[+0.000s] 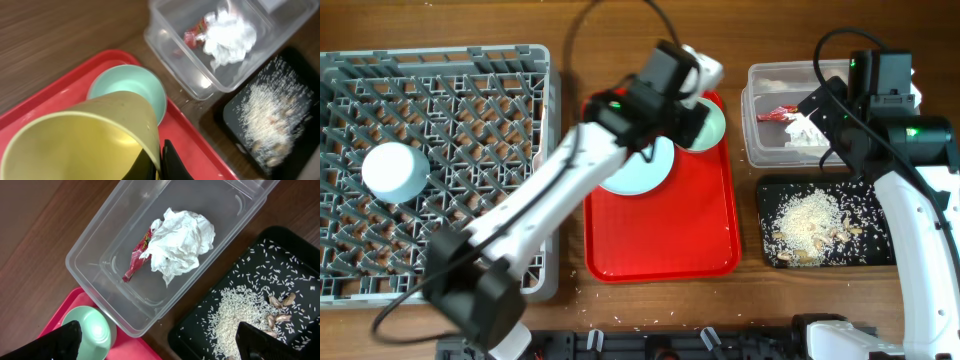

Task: Sort waste into correct bins and load items into the dishwasher rack
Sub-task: 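Grasp the yellow cup and carry it over the rack, then lower the yellow cup into the rack and release it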

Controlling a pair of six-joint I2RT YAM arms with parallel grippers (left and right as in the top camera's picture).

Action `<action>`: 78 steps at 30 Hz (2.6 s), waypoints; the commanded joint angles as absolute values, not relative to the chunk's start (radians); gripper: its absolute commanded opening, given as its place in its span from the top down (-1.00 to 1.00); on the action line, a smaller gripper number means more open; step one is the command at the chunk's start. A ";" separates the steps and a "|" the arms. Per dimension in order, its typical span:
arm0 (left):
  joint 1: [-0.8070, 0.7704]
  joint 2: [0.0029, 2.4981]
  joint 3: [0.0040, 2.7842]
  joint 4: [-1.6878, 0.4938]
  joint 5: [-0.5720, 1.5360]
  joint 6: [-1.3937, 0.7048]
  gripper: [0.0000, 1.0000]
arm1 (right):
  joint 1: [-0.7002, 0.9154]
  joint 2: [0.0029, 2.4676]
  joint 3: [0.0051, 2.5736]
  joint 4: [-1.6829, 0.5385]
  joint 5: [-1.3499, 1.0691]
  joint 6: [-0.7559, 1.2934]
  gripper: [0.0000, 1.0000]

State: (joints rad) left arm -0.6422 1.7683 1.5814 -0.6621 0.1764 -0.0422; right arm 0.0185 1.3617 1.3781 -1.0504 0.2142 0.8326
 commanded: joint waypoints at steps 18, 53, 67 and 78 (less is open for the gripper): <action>0.578 1.759 1.344 -0.623 1.088 -0.457 0.91 | 0.018 1.352 1.389 -1.048 0.236 0.839 -1.00; 0.673 1.762 1.126 -0.746 1.359 -0.157 0.92 | 0.018 1.352 1.389 -1.048 0.236 0.840 -1.00; 0.665 1.738 1.126 -0.832 0.886 -0.165 0.92 | 0.018 1.352 1.389 -1.048 0.236 0.840 -0.99; 0.670 1.683 1.126 -0.805 0.598 -0.281 0.92 | 0.018 1.352 1.389 -1.048 0.236 0.840 -0.99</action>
State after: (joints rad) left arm 0.6556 1.6501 1.1625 -0.8040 0.8330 -0.2893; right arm 0.0185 1.3621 1.3781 -1.0500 0.2142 0.8322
